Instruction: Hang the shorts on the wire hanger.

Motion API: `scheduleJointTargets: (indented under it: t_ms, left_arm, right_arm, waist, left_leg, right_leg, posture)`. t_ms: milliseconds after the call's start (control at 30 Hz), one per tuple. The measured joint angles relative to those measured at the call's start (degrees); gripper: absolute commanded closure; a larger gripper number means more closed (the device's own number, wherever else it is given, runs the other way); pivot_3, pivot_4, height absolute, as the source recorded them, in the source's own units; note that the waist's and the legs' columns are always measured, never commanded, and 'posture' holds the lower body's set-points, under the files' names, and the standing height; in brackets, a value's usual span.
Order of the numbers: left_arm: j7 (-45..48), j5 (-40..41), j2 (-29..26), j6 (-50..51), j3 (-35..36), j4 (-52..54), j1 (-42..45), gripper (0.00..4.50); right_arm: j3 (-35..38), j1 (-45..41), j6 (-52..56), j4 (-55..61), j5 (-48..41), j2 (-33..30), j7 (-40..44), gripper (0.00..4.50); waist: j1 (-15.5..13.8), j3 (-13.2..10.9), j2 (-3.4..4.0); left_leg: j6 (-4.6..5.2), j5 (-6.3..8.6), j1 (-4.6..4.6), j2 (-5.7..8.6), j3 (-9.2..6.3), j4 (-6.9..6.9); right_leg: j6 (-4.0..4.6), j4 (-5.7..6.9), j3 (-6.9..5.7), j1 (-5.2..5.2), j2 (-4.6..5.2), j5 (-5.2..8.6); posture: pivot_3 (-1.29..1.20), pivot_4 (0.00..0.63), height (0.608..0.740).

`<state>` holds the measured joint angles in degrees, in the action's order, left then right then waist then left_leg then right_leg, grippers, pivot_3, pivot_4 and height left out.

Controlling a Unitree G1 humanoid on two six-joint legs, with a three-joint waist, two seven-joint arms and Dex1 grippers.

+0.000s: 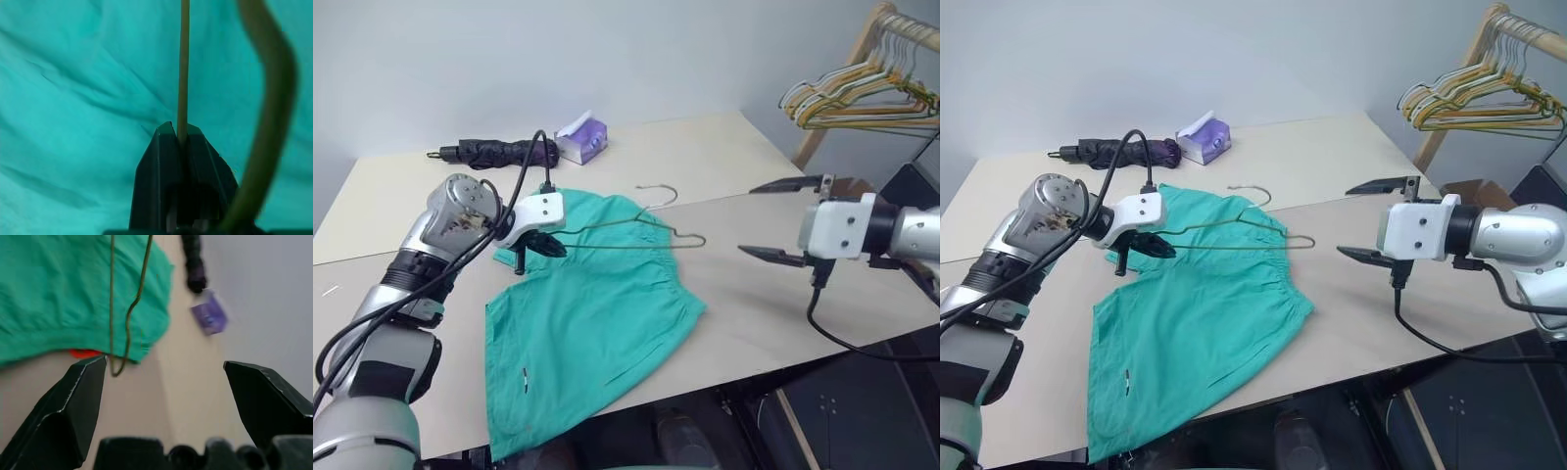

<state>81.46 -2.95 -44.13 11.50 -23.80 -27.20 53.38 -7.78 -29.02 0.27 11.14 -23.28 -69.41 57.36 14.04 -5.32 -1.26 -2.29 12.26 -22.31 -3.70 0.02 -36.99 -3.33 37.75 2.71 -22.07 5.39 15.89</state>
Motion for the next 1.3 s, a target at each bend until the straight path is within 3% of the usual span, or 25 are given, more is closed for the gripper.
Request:
scheduleJointTargets:
  t_ms: [200,367,400,500,867,1133,1300]
  left_arm:
    - [1.8,1.6,2.2,-0.2,1.4,4.0,-0.2,4.5]
    - [3.2,3.5,2.6,2.8,2.7,7.5,-0.4,4.5]
    - [3.5,3.8,2.6,3.6,2.8,8.3,-0.5,4.5]
    - [3.5,4.2,2.8,3.8,2.9,8.7,-0.5,4.5]
    - [4.1,4.1,2.8,3.7,2.9,8.6,-1.2,4.5]
    - [5.1,5.2,3.2,0.9,4.0,6.8,-1.2,4.5]
    - [5.7,9.0,5.4,-2.7,8.0,2.3,-1.4,3.24]
  right_arm:
    - [-9.0,-10.5,20.3,1.1,2.8,6.5,6.0,0.02]
    - [-14.1,-14.3,26.5,-2.6,9.1,11.2,7.8,0.02]
    - [-14.4,-14.8,27.0,-3.3,9.9,12.1,8.5,0.19]
    - [-14.6,-15.7,28.5,-3.8,11.9,14.1,9.0,0.83]
    - [-14.7,-15.7,30.2,-3.5,15.7,16.1,12.7,4.41]
    - [-13.4,-14.6,30.5,-2.6,15.7,16.0,13.7,4.46]
    - [-8.5,-9.6,33.0,-0.1,11.9,13.9,15.1,4.5]
  waist:
    - [-1.8,0.0,0.0]
    - [-2.6,0.0,0.01]
    - [-2.8,0.0,0.01]
    - [-3.4,0.0,0.01]
    - [-4.2,0.0,0.01]
    - [-4.1,0.0,0.01]
    - [-4.4,0.0,0.01]
  left_leg:
    - [0.02,0.02,-0.12,-0.03,0.0,-0.03]
    - [0.04,0.03,-0.21,-0.02,0.0,-0.04]
    - [0.04,0.03,-0.23,-0.01,0.0,-0.06]
    - [0.05,0.03,-0.22,-0.02,0.0,-0.1]
    - [0.05,0.04,-0.23,-0.02,0.0,-0.15]
    - [0.06,0.04,-0.22,-0.02,0.0,-0.15]
    - [0.06,0.04,-0.27,-0.02,-0.01,-0.2]
  right_leg:
    - [-0.02,0.21,0.0,-0.24,-0.07,0.02]
    - [-0.02,0.21,0.01,-0.32,-0.06,0.02]
    - [-0.02,0.2,0.02,-0.32,-0.06,0.02]
    - [-0.01,0.23,0.01,-0.32,-0.07,0.01]
    - [-0.01,0.25,0.01,-0.31,-0.08,0.01]
    - [-0.02,0.24,0.01,-0.31,-0.08,0.02]
    - [-0.02,0.23,-0.03,-0.3,-0.06,0.01]
  posture:
    - [-0.14,0.048,0.74]
    - [-0.13,0.055,0.74]
    - [-0.13,0.056,0.74]
    - [-0.13,0.058,0.74]
    - [-0.14,0.065,0.74]
    - [-0.15,0.063,0.74]
    - [-0.14,0.062,0.74]
